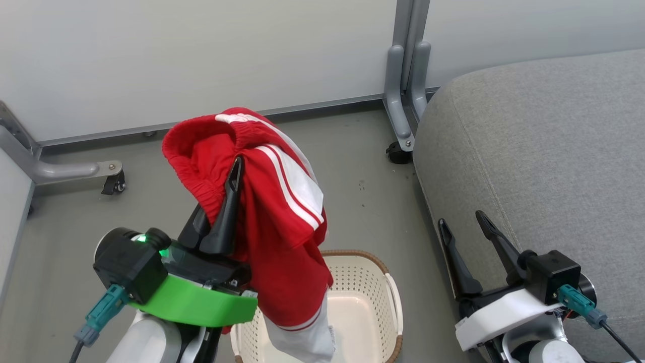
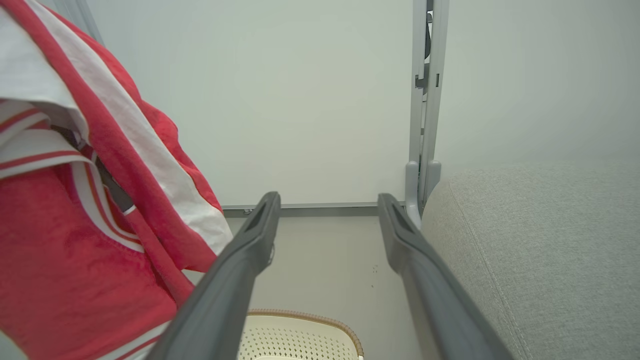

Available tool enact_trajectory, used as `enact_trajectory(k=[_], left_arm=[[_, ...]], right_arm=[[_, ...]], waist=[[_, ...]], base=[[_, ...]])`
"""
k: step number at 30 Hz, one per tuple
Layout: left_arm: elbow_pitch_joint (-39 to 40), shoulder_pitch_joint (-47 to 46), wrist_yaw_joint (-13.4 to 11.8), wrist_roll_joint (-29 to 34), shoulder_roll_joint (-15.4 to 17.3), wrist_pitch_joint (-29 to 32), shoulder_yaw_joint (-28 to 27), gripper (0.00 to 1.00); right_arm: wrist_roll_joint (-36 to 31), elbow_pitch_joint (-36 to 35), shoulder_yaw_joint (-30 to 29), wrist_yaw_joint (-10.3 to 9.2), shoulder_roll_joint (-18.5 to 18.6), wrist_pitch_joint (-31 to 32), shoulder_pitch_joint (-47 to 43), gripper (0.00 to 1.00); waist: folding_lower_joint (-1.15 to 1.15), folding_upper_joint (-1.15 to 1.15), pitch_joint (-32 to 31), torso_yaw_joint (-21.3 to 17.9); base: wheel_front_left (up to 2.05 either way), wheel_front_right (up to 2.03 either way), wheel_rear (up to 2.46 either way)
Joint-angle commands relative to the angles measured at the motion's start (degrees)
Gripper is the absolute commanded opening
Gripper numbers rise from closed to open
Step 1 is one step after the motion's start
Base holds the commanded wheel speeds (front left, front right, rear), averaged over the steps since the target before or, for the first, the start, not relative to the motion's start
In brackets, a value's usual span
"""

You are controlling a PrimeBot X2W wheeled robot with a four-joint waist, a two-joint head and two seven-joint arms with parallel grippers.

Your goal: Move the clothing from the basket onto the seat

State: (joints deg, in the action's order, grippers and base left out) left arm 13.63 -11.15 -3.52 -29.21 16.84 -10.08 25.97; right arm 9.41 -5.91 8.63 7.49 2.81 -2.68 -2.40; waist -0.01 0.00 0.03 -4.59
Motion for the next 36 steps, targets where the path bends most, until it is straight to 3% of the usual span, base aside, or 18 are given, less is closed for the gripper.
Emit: enact_trajectory(k=[1, 11, 17, 27, 36], left_arm=[[0.4, 0.7, -0.3, -0.6, 0.2, 0.0, -0.2, 0.00], [0.1, 1.0, -0.6, -1.1, 0.4, 0.1, -0.3, 0.00], [0.1, 1.0, -0.6, -1.1, 0.6, 0.3, 0.0, 0.00], [0.7, -0.5, -0.3, -1.0, 0.6, 0.2, 0.5, 0.00], [0.2, -2.2, 0.5, -0.6, -0.1, 0.7, 2.1, 0.00]], right_arm=[[0.2, -0.1, 0.1, 0.01, 0.2, 0.0, -0.9, 1.00], [0.4, 0.2, 0.8, 0.01, 0.2, -0.1, -0.7, 1.00], [0.5, 0.1, 4.1, 0.01, 0.2, 1.1, 0.0, 1.00], [8.0, 0.8, 22.3, 0.01, 2.4, 3.6, 6.1, 1.00], [14.0, 8.2, 33.1, 0.01, 1.7, 0.9, 17.1, 1.00]], waist=[[0.01, 0.00, 0.0, 0.0], [0.01, 0.00, 0.0, 0.0], [0.01, 0.00, 0.1, 0.2], [0.01, 0.00, 1.4, 0.4], [0.01, 0.00, 2.9, 1.7]], base=[[0.00, 0.00, 0.00], [0.00, 0.00, 0.00], [0.00, 0.00, 0.00], [0.00, 0.00, 0.00], [0.00, 0.00, 0.00]])
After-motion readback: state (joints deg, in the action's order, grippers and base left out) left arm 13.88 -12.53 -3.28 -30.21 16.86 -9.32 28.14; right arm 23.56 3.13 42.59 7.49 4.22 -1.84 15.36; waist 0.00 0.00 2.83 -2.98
